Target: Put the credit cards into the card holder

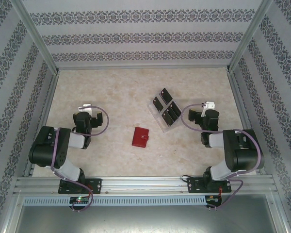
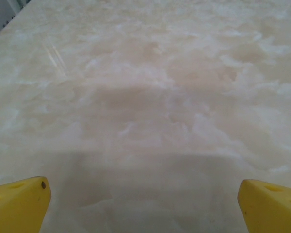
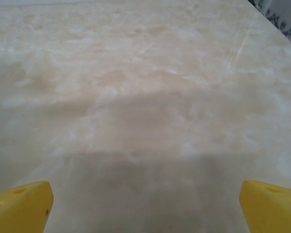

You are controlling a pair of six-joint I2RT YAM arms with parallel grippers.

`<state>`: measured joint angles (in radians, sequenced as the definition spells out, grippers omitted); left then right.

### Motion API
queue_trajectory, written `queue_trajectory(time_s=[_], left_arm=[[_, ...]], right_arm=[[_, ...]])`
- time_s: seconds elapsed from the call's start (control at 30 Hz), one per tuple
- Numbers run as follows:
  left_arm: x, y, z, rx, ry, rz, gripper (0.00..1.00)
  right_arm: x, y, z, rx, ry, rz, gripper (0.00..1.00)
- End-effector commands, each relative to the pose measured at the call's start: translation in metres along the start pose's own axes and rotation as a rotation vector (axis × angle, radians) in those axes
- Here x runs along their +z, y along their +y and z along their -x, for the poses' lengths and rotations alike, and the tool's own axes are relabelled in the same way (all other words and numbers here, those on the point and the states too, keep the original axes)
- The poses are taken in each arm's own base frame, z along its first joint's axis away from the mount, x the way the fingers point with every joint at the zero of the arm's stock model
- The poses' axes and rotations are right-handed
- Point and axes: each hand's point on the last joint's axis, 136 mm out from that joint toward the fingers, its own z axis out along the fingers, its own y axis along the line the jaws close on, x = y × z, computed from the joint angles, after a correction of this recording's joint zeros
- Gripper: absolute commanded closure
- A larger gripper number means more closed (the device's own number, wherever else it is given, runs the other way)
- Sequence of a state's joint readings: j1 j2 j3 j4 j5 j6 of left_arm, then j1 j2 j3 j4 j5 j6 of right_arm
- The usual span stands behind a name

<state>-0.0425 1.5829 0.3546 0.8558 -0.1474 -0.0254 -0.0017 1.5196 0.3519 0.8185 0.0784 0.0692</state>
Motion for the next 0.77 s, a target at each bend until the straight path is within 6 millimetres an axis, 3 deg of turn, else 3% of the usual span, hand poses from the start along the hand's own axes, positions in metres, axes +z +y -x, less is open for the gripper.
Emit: queue_trajectory(time_s=[0.0,0.73], left_arm=[[0.0042,0.0008,0.0347,-0.027,-0.113,-0.04,0.0],[0.0047,0.0014,0.0323,-0.028,-0.104,-0.036,0.0]], right_arm=[[0.0026,0.0139,0.0351,-0.021,-0.112,0.063,0.02],[0.001,0.018,0.0362,-0.044,-0.11,0.074,0.02]])
